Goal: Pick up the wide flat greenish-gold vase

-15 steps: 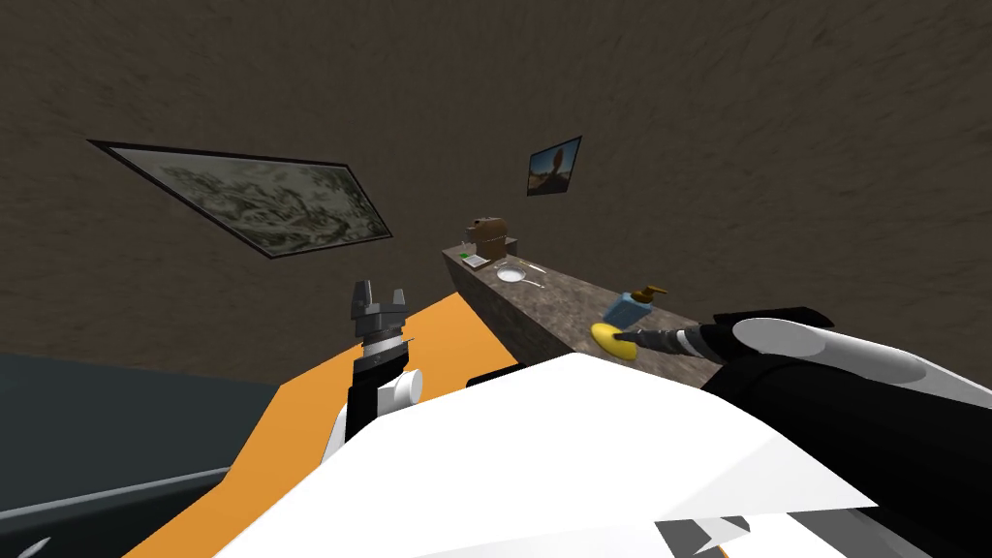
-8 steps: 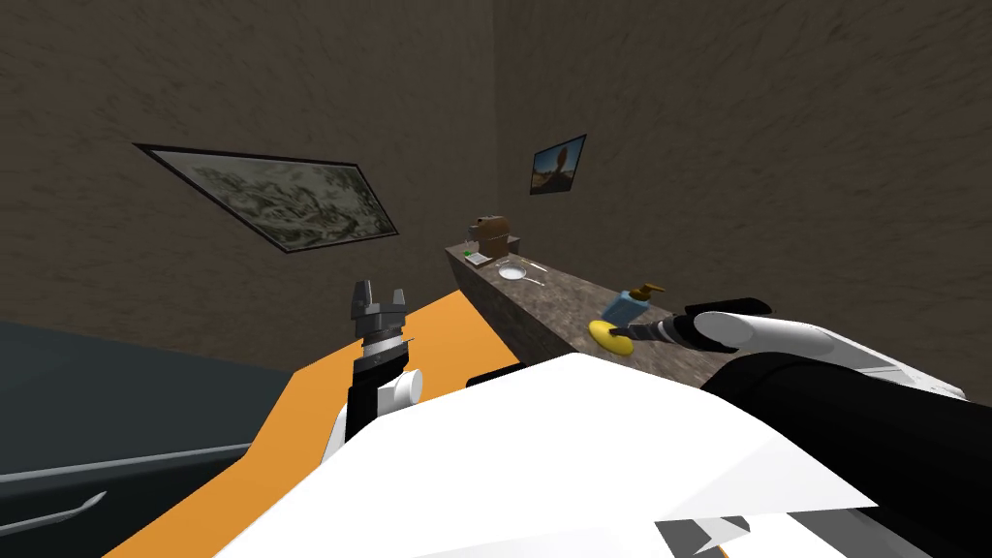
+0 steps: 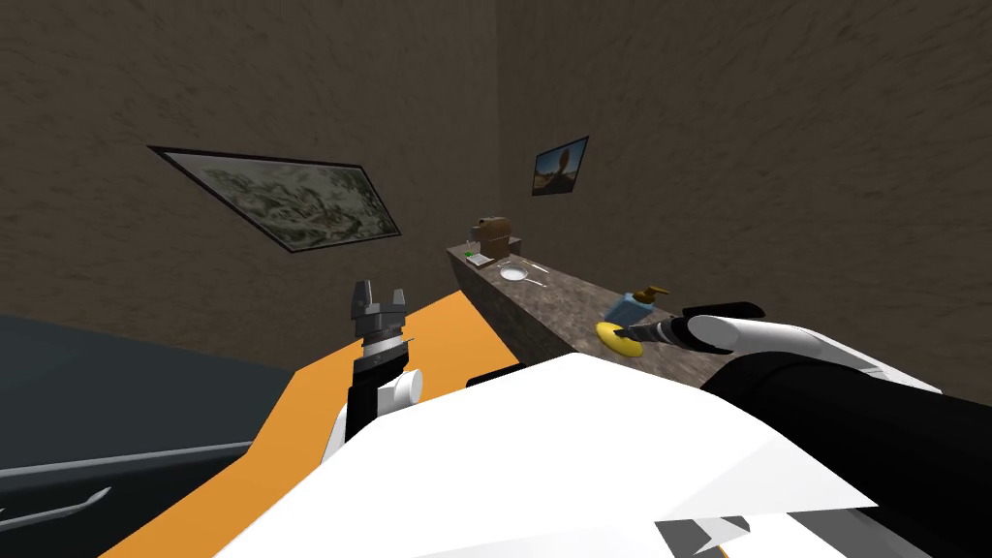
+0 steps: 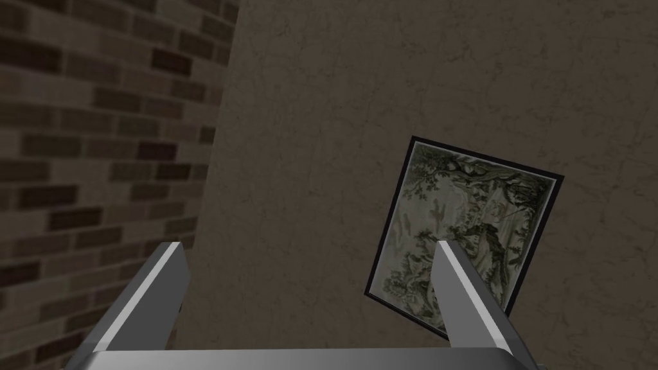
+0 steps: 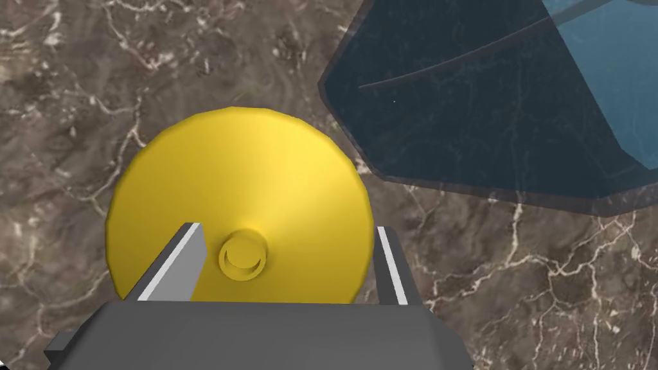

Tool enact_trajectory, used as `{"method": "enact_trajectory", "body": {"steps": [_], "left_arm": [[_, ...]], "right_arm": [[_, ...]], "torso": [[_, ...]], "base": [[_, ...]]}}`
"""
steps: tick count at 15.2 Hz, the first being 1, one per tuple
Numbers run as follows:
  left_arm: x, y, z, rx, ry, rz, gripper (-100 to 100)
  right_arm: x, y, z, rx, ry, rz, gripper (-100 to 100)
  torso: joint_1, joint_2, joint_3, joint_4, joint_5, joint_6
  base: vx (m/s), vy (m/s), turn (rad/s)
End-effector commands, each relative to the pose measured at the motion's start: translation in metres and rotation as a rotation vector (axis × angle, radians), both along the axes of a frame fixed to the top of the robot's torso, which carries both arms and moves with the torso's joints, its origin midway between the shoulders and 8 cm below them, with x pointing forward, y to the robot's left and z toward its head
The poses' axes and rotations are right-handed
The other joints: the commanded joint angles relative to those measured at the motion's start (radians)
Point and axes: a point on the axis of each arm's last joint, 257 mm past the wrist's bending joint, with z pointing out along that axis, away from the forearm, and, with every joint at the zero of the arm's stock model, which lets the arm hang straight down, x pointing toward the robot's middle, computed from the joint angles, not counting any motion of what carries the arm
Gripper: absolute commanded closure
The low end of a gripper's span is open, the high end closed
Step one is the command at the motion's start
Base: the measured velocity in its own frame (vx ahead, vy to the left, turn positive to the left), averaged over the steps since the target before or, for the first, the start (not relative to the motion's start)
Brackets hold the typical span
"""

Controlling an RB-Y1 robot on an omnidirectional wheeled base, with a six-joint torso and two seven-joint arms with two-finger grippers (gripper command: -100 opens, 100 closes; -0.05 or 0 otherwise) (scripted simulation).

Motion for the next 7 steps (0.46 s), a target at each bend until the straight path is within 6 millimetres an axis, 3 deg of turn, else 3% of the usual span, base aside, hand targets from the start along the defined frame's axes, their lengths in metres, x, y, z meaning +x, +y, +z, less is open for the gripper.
{"method": "enact_trajectory", "body": {"steps": [1, 4, 6, 7], "left_arm": [[0.0, 0.0, 0.0, 0.0, 0.0, 0.0, 0], [0.0, 0.0, 0.0, 0.0, 0.0, 0.0, 0], [0.0, 0.0, 0.0, 0.0, 0.0, 0.0, 0], [0.0, 0.0, 0.0, 0.0, 0.0, 0.0, 0]], "right_arm": [[0.0, 0.0, 0.0, 0.0, 0.0, 0.0, 100], [0.0, 0.001, -0.001, 0.003, 0.001, 0.001, 100], [0.002, 0.005, 0.014, 0.003, 0.001, 0.005, 100], [0.002, 0.004, 0.007, 0.002, 0.0, 0.005, 100]], "torso": [[0.0, 0.0, 0.0, 0.0, 0.0, 0.0], [-0.002, 0.001, 0.001, 0.0, 0.0, 0.001], [-0.002, 0.002, 0.001, 0.001, 0.001, 0.001], [-0.002, 0.003, 0.002, 0.001, 0.002, 0.002]], "base": [[0.004, 0.007, 0.016], [0.001, 0.002, 0.001], [-0.026, -0.008, -0.056], [-0.023, -0.01, -0.025]]}}
